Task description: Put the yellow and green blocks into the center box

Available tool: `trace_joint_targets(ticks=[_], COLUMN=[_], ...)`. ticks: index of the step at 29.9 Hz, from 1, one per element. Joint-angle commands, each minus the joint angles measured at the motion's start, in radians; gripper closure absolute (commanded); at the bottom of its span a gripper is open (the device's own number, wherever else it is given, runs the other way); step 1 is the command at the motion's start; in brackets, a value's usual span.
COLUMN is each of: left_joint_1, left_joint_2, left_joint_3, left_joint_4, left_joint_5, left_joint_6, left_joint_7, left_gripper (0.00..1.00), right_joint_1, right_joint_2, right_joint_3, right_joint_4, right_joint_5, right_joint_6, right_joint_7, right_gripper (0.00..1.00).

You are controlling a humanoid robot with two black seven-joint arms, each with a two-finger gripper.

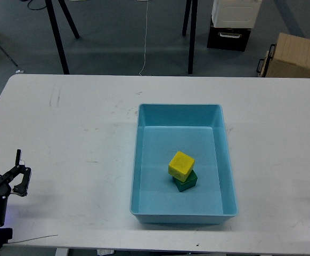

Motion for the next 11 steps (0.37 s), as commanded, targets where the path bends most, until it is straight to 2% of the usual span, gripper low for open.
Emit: trace_joint_targets(ticks=[1, 11], left_joint_1=[-0.003, -0.006], left_joint_2=[0.002, 0.0], left_joint_3=[-0.002, -0.002], left_joint_4=[-0.006, -0.012], left_joint_5=[0.0, 0.0], left_joint_6=[0.0, 0.0], left_joint_7=[0.0, 0.0], left_gripper=[0.0, 0.0], right_joint_1=[-0.004, -0.002], right_joint_2=[0.005, 0.012], right_joint_3=[0.003, 0.006], right_joint_4=[0.001, 0.001], right_joint_5=[-0.004, -0.008], right_joint_6=[0.0, 0.0], right_joint_7=[0.001, 0.017], right_gripper=[0.0, 0.01])
